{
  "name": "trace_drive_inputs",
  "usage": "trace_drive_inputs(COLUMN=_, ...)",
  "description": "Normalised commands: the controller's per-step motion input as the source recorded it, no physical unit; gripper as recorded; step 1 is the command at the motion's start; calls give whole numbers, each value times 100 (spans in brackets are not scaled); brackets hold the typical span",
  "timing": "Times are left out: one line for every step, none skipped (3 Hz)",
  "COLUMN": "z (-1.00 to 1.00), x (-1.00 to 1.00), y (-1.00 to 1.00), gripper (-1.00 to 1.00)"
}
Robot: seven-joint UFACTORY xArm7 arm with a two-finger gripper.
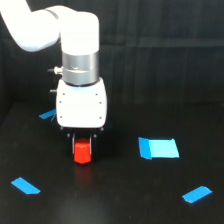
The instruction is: Pick up the red object from the table
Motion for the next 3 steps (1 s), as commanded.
trace_drive_inputs(z=92, x=-18, y=25, gripper=-100)
trace_drive_inputs(z=93, x=-15, y=18, gripper=-100)
trace_drive_inputs(z=100, x=-3, y=22, gripper=-95)
